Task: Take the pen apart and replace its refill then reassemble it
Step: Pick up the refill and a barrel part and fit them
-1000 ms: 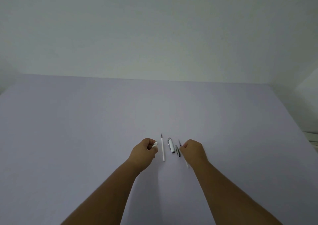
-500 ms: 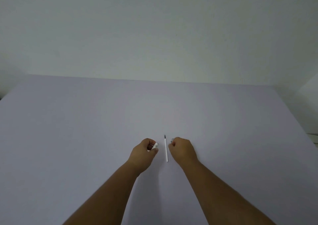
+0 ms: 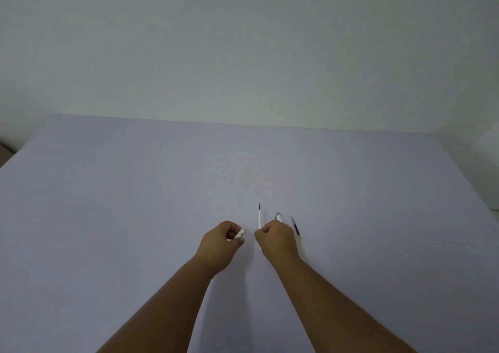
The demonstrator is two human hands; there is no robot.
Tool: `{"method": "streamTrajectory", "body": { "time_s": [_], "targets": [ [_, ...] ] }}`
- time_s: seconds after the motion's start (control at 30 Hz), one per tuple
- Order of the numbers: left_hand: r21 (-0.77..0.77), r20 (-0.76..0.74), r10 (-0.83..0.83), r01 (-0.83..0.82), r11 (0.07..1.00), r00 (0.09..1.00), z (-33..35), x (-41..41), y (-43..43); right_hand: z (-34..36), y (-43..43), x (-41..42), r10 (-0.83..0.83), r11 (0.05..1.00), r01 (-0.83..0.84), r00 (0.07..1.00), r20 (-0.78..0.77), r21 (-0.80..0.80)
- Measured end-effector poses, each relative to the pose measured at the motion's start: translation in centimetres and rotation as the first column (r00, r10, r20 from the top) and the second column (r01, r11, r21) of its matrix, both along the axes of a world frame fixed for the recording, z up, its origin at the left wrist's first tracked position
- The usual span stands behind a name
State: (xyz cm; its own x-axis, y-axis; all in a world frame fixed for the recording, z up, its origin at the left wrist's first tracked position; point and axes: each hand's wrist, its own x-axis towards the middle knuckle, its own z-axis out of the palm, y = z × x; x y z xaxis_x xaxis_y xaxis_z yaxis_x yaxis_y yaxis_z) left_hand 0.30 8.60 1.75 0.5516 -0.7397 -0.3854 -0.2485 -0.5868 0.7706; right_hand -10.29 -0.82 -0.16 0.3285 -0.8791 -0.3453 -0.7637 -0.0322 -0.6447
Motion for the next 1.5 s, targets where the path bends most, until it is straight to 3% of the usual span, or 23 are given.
{"method": "streamTrajectory", "body": {
  "time_s": [0.13, 0.27, 0.7, 0.9, 1.1, 1.27, 1.5],
  "targets": [
    [0.005, 0.033, -0.016, 0.016, 1.0, 0.999, 0.7, -0.5, -0.2, 2.5, -0.4, -0.8, -0.261, 0.961, 0.198, 0.882, 0.393, 0.195],
    [-0.025, 0.043, -0.042, 0.043, 0.999, 0.998, 1.5, -1.5, -0.6, 4.0, -0.1, -1.6, -0.305, 0.944, 0.191, 0.816, 0.491, 0.269],
    [-0.106, -0.037, -0.06, 0.056, 0.993, 0.998, 2.6, -3.5, -0.3, 5.2, 0.8, -4.4, -0.351, 0.929, 0.206, 0.755, 0.554, 0.307],
    [-0.136, -0.034, -0.075, 0.07, 0.988, 0.997, 3.5, -4.2, -0.8, 5.5, 1.0, -4.9, -0.248, 0.95, 0.104, 0.823, 0.51, 0.294],
    [-0.121, -0.015, -0.091, 0.089, 0.989, 0.996, 3.6, -4.3, -1.3, 6.4, -0.8, -5.2, -0.359, 0.929, 0.216, 0.726, 0.586, 0.302],
    [-0.144, -0.025, -0.098, 0.094, 0.985, 0.995, 3.8, -4.4, -2.2, 6.2, -1.4, -5.1, -0.207, 0.966, 0.086, 0.822, 0.531, 0.245],
    [-0.138, -0.106, -0.111, 0.096, 0.986, 0.988, 3.1, -3.9, -3.1, 5.0, -3.7, -5.1, -0.266, 0.944, 0.122, 0.831, 0.488, 0.307]
  ]
}}
